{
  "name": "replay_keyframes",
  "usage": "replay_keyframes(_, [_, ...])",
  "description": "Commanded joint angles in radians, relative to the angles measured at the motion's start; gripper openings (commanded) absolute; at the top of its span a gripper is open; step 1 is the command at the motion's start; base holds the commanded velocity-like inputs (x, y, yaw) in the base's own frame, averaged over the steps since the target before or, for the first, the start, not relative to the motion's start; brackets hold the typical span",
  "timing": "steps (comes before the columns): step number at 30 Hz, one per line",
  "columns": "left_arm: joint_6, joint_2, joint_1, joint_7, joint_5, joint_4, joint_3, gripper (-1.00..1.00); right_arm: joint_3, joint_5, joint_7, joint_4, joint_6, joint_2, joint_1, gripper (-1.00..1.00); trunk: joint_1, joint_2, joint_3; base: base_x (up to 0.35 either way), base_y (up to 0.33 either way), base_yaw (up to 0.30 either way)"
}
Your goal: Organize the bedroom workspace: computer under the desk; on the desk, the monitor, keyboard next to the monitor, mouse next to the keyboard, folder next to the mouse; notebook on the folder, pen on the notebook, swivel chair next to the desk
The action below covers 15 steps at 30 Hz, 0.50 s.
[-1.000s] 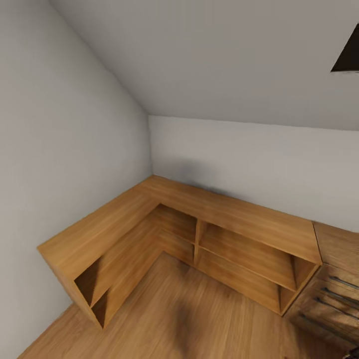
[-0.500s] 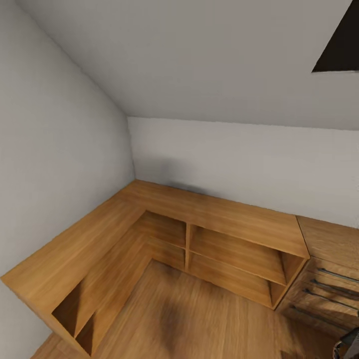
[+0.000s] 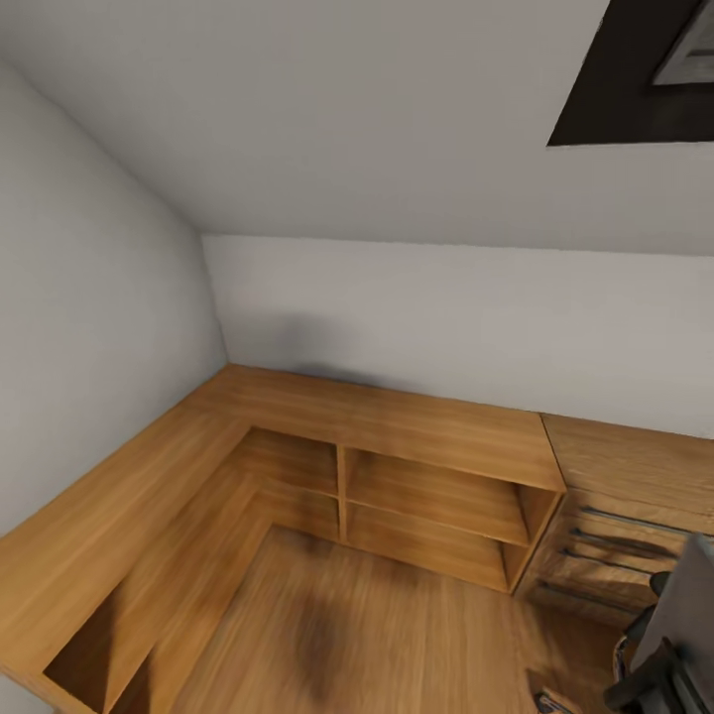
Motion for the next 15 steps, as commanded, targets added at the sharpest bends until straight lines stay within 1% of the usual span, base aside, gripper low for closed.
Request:
replay_keyframes(1, [-0.002,0.001,0.000,0.003,0.009,-0.002,-0.008,1.00,0.008,0.002,-0.010,0.002,-0.002,0.001,-0.001,1.00,0.001,-0.002,-0.002,0.016,0.006,-0.268])
replay_keyframes(3, [-0.002,-0.001,0.000,0.003,0.009,-0.002,-0.008,1.00,0.008,0.002,-0.010,0.002,-0.002,0.001,-0.001,1.00,0.001,-0.002,-0.002,0.072,0.030,-0.268])
replay_keyframes(5, [-0.002,-0.003,0.000,0.003,0.009,-0.002,-0.008,1.00,0.008,0.003,-0.010,0.002,-0.003,0.001,-0.001,1.00,0.001,-0.002,-0.002,0.182,0.078,-0.268])
replay_keyframes(15, [-0.002,-0.007,0.000,0.002,0.009,-0.002,-0.009,1.00,0.007,0.002,-0.010,0.002,-0.002,0.000,-0.001,1.00,0.001,-0.002,-0.002,0.272,0.113,-0.268])
